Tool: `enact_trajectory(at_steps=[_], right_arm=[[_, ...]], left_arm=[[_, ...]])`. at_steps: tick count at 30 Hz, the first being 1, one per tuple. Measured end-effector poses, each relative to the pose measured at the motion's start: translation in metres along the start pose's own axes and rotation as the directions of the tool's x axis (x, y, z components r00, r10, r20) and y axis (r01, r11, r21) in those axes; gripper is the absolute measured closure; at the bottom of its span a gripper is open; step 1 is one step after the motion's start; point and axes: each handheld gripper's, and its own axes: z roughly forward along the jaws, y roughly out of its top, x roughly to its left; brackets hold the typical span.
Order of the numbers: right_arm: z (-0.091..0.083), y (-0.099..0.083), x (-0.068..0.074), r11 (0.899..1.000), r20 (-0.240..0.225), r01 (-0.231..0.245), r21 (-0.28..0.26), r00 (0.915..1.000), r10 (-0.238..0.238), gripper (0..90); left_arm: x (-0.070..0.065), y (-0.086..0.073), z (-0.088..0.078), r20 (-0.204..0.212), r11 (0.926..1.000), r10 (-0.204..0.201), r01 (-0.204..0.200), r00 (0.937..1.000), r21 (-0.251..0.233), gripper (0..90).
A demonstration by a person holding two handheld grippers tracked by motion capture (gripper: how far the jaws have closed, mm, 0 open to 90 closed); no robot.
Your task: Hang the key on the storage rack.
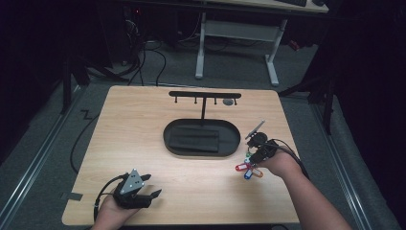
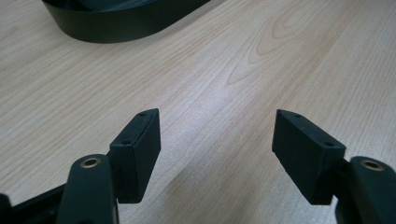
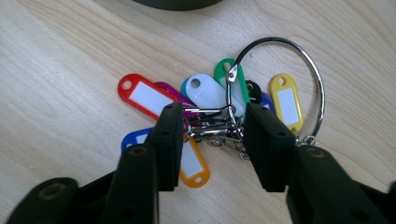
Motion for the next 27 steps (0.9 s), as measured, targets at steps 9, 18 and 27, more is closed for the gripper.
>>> enact_trajectory(at_steps=[9,18,27], right_arm=[[0.018,0.019,-0.008,0.998,-0.001,0.002,0.067,1.0,-0.002,70.4],[0.035,0.028,-0.016,0.993,-0.036,-0.03,0.118,0.9988,0.034,70.6],[0.037,0.031,-0.013,0.992,-0.031,0.007,0.123,0.9995,-0.003,85.1]], left_arm=[[-0.002,-0.001,0.001,0.007,0.9997,0.026,-0.026,0.9996,0.003,33.5],[-0.002,-0.001,-0.002,0.008,0.9997,0.024,-0.024,0.9997,0.004,34.1],[-0.002,-0.002,-0.003,0.006,0.9997,0.024,-0.024,0.9997,0.0,34.1]])
